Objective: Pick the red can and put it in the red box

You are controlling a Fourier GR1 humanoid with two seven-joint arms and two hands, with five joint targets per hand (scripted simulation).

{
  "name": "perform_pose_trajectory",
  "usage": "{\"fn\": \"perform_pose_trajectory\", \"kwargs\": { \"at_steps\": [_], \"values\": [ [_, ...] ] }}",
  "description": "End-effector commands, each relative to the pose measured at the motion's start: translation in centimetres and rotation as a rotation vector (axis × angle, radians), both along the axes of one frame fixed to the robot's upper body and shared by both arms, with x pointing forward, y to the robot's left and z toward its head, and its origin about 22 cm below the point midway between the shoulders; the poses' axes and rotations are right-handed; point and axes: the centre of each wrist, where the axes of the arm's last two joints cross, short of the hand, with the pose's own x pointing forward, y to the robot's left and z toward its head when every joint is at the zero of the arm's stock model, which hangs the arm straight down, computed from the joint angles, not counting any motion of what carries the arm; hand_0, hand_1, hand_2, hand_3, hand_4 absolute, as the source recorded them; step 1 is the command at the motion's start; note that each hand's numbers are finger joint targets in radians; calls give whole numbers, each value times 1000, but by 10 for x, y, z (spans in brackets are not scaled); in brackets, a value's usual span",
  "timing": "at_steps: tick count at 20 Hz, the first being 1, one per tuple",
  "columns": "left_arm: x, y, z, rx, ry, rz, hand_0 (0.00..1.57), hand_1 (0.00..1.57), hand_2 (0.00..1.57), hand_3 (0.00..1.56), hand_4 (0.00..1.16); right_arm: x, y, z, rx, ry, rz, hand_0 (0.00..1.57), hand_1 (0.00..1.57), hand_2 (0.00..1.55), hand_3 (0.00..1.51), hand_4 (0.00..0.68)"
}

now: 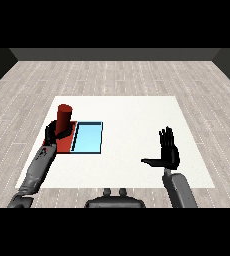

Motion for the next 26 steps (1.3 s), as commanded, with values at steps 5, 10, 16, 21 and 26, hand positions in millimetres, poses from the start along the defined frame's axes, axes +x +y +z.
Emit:
{"fn": "perform_pose_trajectory", "kwargs": {
  "at_steps": [5,10,16,21,26],
  "values": [
    [4,64,-35,167,371,200,1571,1571,1525,1416,1002,11,-7,-14,16,3,-33,0,0,0,0,0],
    [-17,85,-69,147,563,240,632,632,598,0,771,18,-5,-28,-25,12,-45,0,0,0,0,0],
    [-18,64,-91,168,645,171,879,879,925,776,517,36,12,-32,-17,-6,-43,0,0,0,0,0],
    [-14,83,-77,216,755,149,0,0,0,0,0,31,-5,-27,-13,-3,-28,0,0,0,0,0],
    [5,84,-51,-62,347,170,0,0,0,0,0,41,-5,-19,8,-29,3,0,0,0,0,0]
  ]
}}
